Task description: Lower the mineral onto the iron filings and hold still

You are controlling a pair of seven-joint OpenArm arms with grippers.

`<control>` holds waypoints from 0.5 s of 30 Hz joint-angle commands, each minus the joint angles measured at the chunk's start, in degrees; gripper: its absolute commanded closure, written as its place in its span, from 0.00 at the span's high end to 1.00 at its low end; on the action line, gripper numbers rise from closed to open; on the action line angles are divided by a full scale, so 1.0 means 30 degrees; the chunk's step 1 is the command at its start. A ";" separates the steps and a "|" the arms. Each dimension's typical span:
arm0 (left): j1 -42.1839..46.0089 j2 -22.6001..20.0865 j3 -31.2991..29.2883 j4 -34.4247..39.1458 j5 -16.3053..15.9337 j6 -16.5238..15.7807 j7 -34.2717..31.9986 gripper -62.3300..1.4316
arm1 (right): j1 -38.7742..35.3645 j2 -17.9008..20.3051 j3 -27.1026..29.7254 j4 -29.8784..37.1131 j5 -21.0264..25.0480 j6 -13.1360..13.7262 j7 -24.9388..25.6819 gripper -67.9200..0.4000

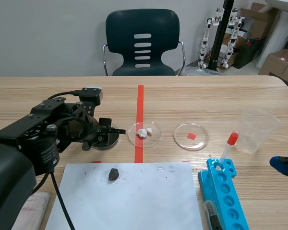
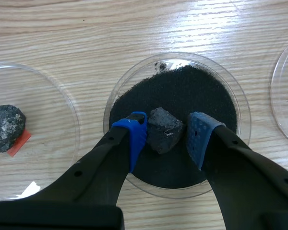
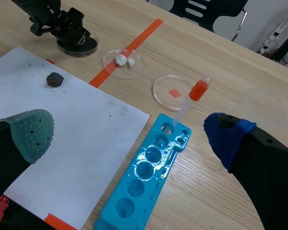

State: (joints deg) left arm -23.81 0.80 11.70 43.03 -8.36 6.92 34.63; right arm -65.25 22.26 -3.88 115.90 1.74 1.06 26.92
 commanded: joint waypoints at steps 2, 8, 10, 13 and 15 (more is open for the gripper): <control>0.0095 -0.0087 -0.0015 0.1282 0.0022 0.0000 -0.0022 0.23 | 0.0168 0.0095 0.0015 0.0444 0.0124 -0.0058 0.0270 1.00; 0.2441 -0.0656 -0.0015 0.5967 0.0022 -0.0058 -0.0073 0.23 | 0.0168 0.0095 0.0015 0.0444 0.0124 -0.0058 0.0270 1.00; 0.3643 -0.1107 -0.0015 0.8284 0.0015 -0.0058 -0.0131 0.23 | 0.0168 0.0095 0.0015 0.0444 0.0124 -0.0058 0.0270 1.00; 0.5472 -0.1982 -0.0015 1.1548 -0.0219 -0.0066 -0.0743 0.23 | 0.0168 0.0095 0.0015 0.0444 0.0124 -0.0058 0.0270 1.00; 0.6805 -0.2681 -0.0015 1.3741 -0.0670 -0.0066 -0.1523 0.23 | 0.0168 0.0095 0.0015 0.0444 0.0124 -0.0058 0.0270 1.00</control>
State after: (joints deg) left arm -4.19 -6.17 11.70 83.11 -9.96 6.66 31.68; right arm -65.25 22.26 -3.88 115.90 1.72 1.08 26.92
